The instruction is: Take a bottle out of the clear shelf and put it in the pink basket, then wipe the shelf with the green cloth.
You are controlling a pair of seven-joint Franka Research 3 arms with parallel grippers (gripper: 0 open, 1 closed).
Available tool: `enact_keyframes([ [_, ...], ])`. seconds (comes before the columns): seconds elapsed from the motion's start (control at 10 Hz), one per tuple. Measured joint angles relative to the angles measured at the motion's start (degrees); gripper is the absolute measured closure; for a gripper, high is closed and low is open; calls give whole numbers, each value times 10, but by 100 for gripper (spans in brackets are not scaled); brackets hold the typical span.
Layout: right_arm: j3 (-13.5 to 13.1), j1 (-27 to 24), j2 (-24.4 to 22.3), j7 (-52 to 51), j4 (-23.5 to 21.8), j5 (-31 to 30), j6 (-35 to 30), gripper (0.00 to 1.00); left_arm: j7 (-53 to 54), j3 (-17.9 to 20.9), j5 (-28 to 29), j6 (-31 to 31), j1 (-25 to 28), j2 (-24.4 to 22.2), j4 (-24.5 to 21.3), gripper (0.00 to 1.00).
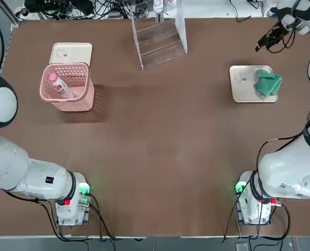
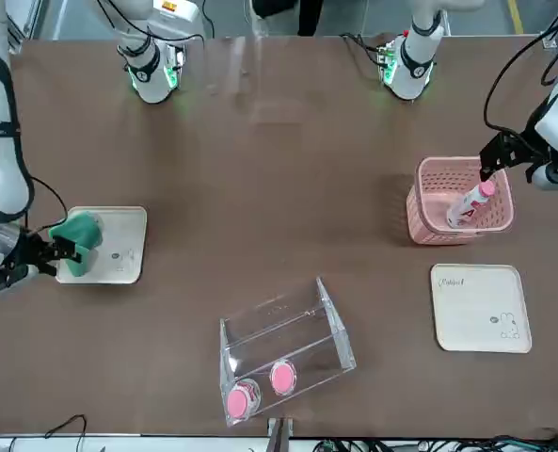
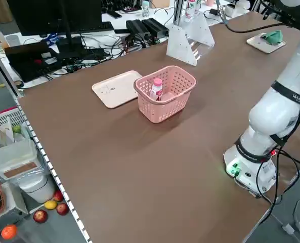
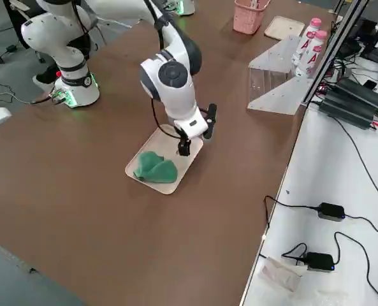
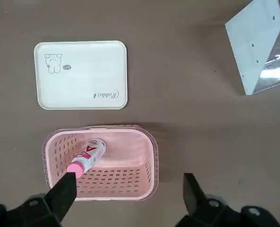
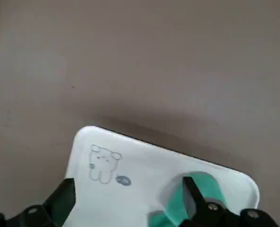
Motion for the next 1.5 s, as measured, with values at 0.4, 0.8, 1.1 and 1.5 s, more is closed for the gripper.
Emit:
enact_keyframes([
  [0.4, -52, 117, -71, 214, 112, -48, -204, 0, 0, 0, 0, 0, 0, 0, 0, 0],
  [0.8, -30, 153, -121, 335, 246, -118, -379, 0, 0, 0, 0, 0, 0, 0, 0, 0],
  [1.1, -22, 179, -156, 420, 287, -151, -452, 0, 0, 0, 0, 0, 0, 0, 0, 0],
  [1.5, -25, 176, -183, 428, 213, -167, -403, 0, 0, 0, 0, 0, 0, 0, 0, 0],
])
